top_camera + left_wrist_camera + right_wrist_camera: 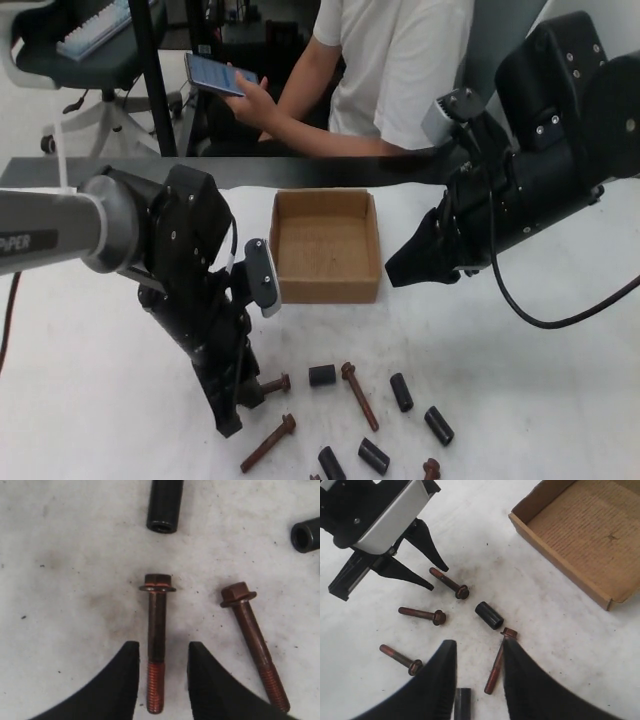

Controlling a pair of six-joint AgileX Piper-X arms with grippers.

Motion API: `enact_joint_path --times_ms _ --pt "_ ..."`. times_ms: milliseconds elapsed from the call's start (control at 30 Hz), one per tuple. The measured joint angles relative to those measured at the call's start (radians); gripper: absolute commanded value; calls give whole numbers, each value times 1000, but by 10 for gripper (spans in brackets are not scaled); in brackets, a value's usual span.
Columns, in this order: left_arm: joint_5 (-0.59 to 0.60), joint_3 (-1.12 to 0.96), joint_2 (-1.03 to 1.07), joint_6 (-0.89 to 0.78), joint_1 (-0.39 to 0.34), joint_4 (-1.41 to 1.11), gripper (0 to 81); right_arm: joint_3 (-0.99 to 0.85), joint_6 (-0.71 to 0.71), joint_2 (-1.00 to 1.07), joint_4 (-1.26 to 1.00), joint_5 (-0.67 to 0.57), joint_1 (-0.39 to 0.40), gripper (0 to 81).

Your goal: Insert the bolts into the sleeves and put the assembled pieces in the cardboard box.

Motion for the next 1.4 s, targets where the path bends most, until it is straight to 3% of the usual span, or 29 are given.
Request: enact_joint_path --times_ms 267,700,800,900,933,1167,1400 --pt "44 -1 21 3 -4 -76 312 0 2 0 0 -1 0 300" --pt "20 -4 65 66 -41 -42 311 0 2 0 0 -1 0 300" --pt "18 -4 65 66 -48 -45 235 0 2 0 0 -1 0 300" --pt "22 -4 65 64 -59 -45 22 0 2 0 0 -1 0 300" --pt "23 -4 65 64 -63 -45 2 0 2 0 0 -1 0 300" --pt "28 -4 65 55 -75 -46 2 0 2 0 0 -1 0 300" --pt "55 -26 56 -99 -77 -82 2 0 2 0 -13 -1 0 300"
